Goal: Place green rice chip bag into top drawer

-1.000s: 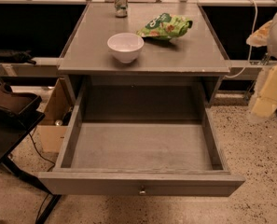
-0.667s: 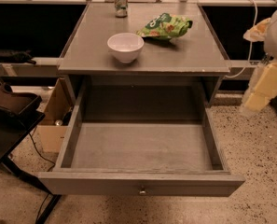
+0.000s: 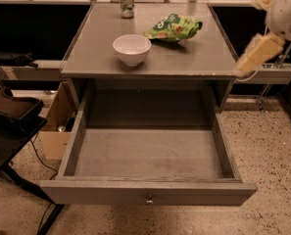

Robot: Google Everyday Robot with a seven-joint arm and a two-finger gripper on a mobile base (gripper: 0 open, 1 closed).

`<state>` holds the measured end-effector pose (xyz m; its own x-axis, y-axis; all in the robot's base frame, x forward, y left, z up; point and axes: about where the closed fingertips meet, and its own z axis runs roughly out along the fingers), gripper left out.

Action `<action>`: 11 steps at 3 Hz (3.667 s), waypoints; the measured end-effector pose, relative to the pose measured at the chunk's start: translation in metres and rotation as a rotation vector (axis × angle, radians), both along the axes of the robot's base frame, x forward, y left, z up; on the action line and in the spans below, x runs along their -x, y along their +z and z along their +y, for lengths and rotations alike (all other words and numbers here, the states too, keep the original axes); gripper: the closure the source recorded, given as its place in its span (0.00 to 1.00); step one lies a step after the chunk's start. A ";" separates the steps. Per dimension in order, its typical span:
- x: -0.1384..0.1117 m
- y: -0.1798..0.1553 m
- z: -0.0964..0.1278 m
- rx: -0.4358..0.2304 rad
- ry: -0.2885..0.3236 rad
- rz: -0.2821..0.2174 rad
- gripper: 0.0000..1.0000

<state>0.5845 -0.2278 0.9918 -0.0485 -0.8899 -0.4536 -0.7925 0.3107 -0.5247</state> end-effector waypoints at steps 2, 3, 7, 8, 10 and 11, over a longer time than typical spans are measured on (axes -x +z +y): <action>-0.082 0.025 0.012 -0.001 -0.010 -0.122 0.00; -0.112 0.018 0.024 0.008 0.010 -0.145 0.00; -0.302 -0.122 0.100 0.160 -0.009 -0.039 0.26; -0.305 -0.126 0.100 0.161 -0.011 -0.039 0.49; -0.302 -0.121 0.098 0.149 -0.005 -0.043 1.00; -0.283 -0.091 0.088 0.071 0.036 -0.072 1.00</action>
Offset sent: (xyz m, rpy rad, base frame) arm 0.0657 0.0046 0.0208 0.0006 -0.0988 -0.0178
